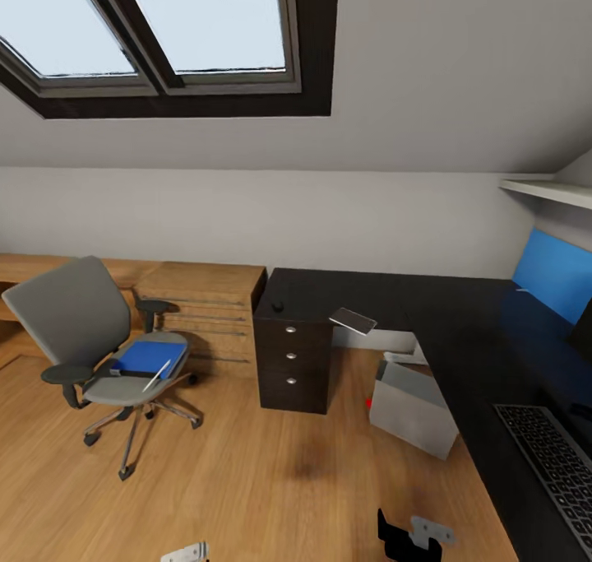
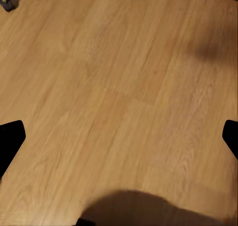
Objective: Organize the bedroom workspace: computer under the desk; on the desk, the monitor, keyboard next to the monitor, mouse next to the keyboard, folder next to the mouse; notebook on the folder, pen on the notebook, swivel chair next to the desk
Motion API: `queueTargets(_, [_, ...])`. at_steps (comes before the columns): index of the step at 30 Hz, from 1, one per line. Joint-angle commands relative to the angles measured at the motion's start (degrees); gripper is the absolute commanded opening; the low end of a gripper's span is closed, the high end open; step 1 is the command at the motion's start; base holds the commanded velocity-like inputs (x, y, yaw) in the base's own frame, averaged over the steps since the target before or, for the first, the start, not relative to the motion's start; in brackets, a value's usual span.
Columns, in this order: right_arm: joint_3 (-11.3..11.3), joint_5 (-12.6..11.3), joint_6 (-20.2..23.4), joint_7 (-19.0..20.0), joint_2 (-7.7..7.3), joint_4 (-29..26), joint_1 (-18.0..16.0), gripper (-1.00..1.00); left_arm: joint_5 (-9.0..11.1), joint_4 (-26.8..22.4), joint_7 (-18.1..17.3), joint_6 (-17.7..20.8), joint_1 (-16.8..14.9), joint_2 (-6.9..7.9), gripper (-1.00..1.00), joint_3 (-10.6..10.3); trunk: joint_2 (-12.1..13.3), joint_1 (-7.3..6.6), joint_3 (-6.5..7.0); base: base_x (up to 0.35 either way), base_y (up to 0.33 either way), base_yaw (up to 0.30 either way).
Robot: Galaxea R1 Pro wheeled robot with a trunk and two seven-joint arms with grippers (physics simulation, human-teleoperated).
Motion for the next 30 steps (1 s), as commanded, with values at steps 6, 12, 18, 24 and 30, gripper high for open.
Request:
queueTargets(6, [0.5,-0.7,-0.3,0.2,0.01,0.1,0.1,1.00,0.5,0.0,0.4,-0.3,-0.1,0.08,1.00,-0.5,-0.1,0.04,-0.03,0.327,0.119,0.051])
queueTargets(12, [0.5,-0.7,-0.3,0.2,0.01,0.1,0.4,1.00,0.6,0.0,0.4,-0.3,-0.1,0.08,1.00,-0.5,-0.1,0.04,0.25,0.326,0.027,0.185])
queueTargets(18, [0.5,-0.7,-0.3,0.2,0.01,0.1,0.5,1.00,0.5,0.0,0.5,-0.3,-0.1,0.08,1.00,-0.4,-0.1,0.04,0.49,0.155,0.004,0.145])
queueTargets(24, [0.5,-0.7,-0.3,0.2,0.01,0.0,0.5,1.00,0.4,0.0,0.5,-0.4,-0.1,0.08,1.00,-0.4,-0.1,0.04,0.52,0.015,0.000,0.019])
queueTargets(30, [0.5,-0.6,-0.3,0.2,0.01,0.0,0.5,1.00,0.5,0.0,0.5,-0.5,-0.1,0.08,1.00,-0.4,-0.1,0.04,0.52,0.035,0.000,0.000])
